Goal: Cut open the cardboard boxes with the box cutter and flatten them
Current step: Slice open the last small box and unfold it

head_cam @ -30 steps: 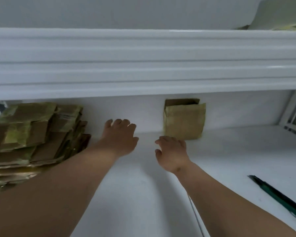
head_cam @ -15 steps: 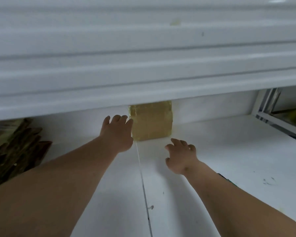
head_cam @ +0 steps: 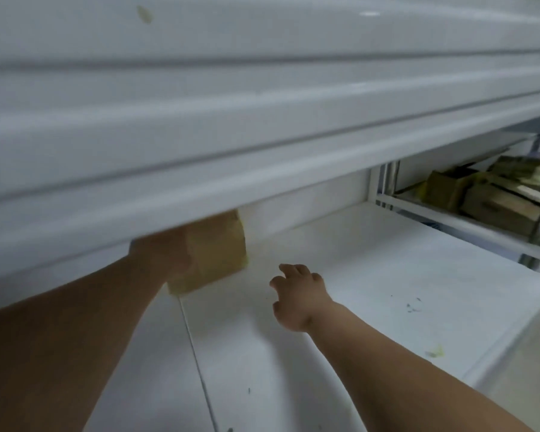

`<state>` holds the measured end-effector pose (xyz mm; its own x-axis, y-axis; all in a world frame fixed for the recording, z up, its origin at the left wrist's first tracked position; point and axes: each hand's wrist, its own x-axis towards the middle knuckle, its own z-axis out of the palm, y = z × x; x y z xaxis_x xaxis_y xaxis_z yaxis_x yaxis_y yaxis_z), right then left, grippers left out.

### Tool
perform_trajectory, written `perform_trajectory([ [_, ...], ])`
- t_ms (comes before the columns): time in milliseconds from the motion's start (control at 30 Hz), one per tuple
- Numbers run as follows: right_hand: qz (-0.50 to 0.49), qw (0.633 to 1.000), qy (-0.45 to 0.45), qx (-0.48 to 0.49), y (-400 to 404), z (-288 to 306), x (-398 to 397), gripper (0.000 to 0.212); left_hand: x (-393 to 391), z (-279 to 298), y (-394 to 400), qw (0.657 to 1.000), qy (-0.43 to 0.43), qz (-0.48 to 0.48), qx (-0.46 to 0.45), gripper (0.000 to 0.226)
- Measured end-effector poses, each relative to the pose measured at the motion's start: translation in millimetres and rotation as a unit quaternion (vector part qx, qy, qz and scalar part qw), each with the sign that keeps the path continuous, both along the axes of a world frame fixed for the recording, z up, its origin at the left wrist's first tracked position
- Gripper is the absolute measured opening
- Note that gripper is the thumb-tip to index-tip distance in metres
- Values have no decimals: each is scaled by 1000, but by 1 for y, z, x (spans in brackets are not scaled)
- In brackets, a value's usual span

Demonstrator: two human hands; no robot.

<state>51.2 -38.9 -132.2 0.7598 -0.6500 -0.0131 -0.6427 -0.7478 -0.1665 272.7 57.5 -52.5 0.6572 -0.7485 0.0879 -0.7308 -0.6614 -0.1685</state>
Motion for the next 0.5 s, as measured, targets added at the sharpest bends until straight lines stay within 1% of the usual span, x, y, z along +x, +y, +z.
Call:
perform_trajectory([
  [33,-3,1000,-1,3,0,-2,-2,56,3,-2,-2,1000,1,6,10,54],
  [100,-5,1000,-2,13,1,-6,-5,56,8,-6,-6,999,-41,21,-13,52],
  [167,-5,1000,-5,20,4,-10,-8,56,-2,-5,-9,992,-117,-18,-51,41],
  [200,-4,1000,-9,22,5,-11,-9,55,-9,-4,-10,989,-129,-38,-58,32],
  [267,-7,999,-24,27,7,-11,-11,54,-14,-3,-8,992,-96,-60,-52,16],
  [300,-9,999,-34,32,7,-12,-12,54,-15,-3,-6,994,-66,-66,-54,13],
  [367,-14,998,-55,40,7,-11,-13,53,-13,-7,0,994,-27,-80,-70,14],
  [500,-8,994,-90,56,5,-13,-14,53,-18,2,21,987,-36,-93,-123,12],
])
